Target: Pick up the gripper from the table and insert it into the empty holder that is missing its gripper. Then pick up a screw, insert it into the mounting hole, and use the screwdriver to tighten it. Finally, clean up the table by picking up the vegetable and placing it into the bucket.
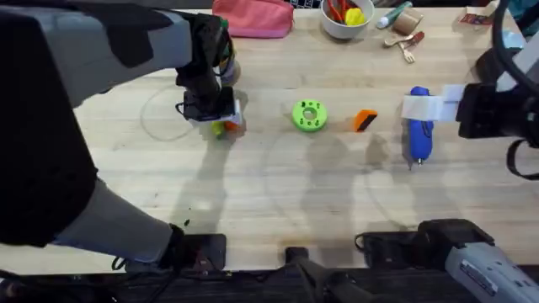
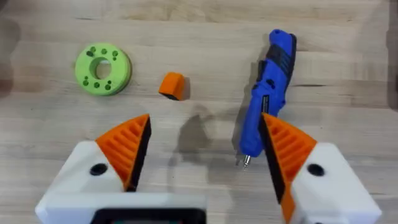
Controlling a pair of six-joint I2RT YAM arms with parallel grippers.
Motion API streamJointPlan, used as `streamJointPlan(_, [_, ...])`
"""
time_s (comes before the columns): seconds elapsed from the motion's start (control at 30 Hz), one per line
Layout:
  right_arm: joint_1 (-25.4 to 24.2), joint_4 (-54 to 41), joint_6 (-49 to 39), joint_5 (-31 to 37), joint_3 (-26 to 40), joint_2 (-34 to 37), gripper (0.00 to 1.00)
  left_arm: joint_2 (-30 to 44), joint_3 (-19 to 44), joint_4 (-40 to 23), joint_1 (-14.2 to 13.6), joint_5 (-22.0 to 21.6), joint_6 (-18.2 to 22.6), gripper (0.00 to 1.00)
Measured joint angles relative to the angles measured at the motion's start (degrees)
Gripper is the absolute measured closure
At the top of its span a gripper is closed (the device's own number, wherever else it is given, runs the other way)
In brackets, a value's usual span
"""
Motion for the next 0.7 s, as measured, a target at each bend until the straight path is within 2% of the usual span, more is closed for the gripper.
streamJointPlan(0.23, [0.00,0.00,0.00,0.00,0.00,0.00,0.010,-0.01,0.00,0.02,0.00,-0.04,0.03,0.981])
streamJointPlan(0.7, [0.00,0.00,0.00,0.00,0.00,0.00,0.008,-0.01,0.00,0.22,0.00,-0.02,0.00,0.985])
